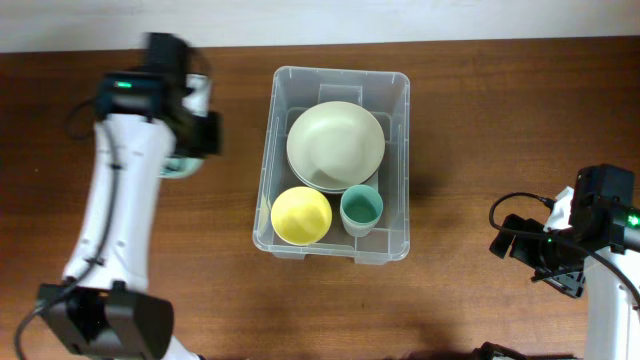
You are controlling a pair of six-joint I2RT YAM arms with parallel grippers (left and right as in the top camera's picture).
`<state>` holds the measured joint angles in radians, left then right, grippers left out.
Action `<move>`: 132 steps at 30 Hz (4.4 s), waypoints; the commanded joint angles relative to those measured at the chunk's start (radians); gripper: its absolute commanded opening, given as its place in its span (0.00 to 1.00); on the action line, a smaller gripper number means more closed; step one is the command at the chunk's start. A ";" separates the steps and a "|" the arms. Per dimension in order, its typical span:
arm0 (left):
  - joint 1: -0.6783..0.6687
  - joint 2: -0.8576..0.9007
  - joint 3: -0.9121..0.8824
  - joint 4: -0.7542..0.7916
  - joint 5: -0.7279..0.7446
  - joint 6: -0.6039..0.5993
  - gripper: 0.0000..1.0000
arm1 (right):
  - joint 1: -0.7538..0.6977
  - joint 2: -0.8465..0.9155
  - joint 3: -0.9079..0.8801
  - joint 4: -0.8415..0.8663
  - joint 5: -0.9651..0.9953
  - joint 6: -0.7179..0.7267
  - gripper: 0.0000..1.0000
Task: Pack container
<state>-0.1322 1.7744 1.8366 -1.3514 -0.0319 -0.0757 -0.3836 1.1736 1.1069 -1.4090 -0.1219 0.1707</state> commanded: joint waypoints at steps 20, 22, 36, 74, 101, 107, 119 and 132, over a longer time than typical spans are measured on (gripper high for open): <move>-0.490 0.113 -0.042 -0.049 0.079 -0.091 0.00 | 0.005 0.001 -0.003 0.000 -0.005 -0.010 0.99; -0.490 0.126 -0.058 -0.039 0.082 -0.091 0.01 | 0.005 0.001 -0.003 0.000 -0.005 -0.010 0.99; -0.490 0.139 -0.067 -0.033 0.100 -0.091 0.41 | 0.005 0.001 -0.003 0.000 -0.005 -0.010 0.99; 0.252 -0.284 -0.307 0.033 -0.012 -0.095 0.44 | 0.306 0.474 0.528 0.149 0.002 -0.048 0.04; 0.266 -0.285 -0.389 0.057 0.018 -0.095 0.45 | 0.526 0.891 0.579 0.632 -0.089 -0.145 0.04; 0.266 -0.285 -0.389 0.057 0.018 -0.095 0.44 | 0.526 0.892 0.580 0.625 -0.269 -0.217 0.04; 0.266 -0.285 -0.389 0.063 0.018 -0.095 0.44 | 0.507 0.888 0.581 0.615 -0.164 -0.183 0.21; 0.266 -0.284 -0.389 0.354 0.010 -0.087 0.99 | 0.332 0.686 0.582 0.586 0.006 -0.132 0.99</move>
<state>0.1307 1.4971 1.4490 -1.0348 -0.0238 -0.1696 -0.0216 1.9442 1.6661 -0.8223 -0.1459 0.0265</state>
